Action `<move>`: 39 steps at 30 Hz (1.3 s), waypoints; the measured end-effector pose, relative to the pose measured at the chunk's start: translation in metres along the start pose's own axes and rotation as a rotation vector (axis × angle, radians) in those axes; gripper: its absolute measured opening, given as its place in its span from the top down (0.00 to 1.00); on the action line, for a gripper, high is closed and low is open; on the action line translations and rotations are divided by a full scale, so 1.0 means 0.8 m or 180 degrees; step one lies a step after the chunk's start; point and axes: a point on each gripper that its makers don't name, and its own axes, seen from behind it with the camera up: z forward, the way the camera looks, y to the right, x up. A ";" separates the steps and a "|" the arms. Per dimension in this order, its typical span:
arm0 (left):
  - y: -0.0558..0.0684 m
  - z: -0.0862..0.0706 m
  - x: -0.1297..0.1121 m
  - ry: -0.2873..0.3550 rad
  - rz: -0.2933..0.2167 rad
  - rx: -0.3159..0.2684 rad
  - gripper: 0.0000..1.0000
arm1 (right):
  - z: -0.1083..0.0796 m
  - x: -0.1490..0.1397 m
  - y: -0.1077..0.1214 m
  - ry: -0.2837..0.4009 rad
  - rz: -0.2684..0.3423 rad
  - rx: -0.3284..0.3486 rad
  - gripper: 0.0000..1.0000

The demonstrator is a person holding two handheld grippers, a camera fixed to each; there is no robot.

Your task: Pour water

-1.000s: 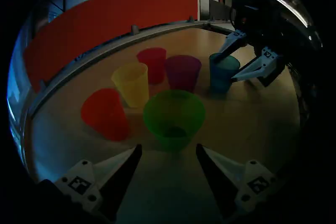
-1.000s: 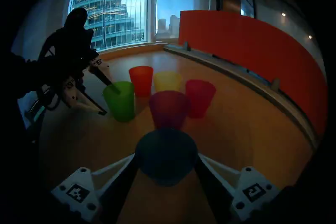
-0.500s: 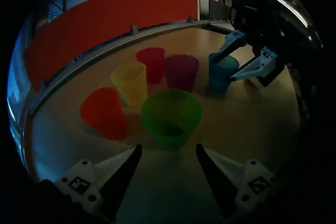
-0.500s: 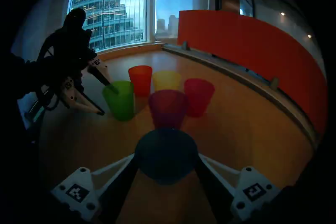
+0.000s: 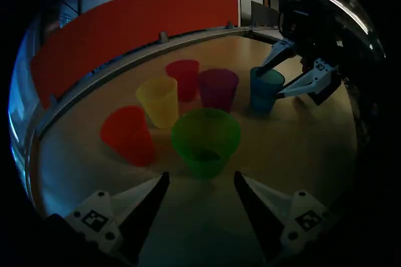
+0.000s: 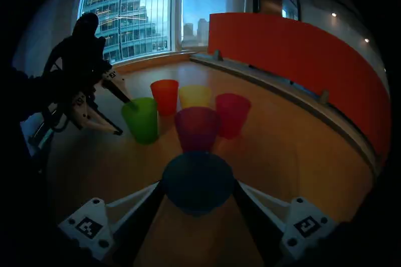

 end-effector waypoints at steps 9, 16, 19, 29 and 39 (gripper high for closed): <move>-0.007 -0.017 0.000 0.0070 -0.0088 0.0095 0.04 | -0.021 -0.013 0.003 0.0005 0.0046 -0.0110 0.00; -0.018 -0.035 0.003 0.0171 -0.0180 0.0231 0.04 | -0.043 -0.021 0.008 0.0062 0.0129 -0.0228 0.00; -0.023 -0.043 0.004 0.0212 -0.0221 0.0297 0.05 | -0.053 -0.023 0.010 0.0098 0.0162 -0.0281 0.00; -0.046 -0.067 0.007 0.0378 -0.0399 0.0563 0.04 | -0.085 -0.024 0.017 0.0246 0.0282 -0.0461 0.00; -0.078 -0.085 0.022 0.0628 -0.0485 0.0932 0.04 | -0.112 -0.014 0.033 0.0454 0.0412 -0.0726 0.00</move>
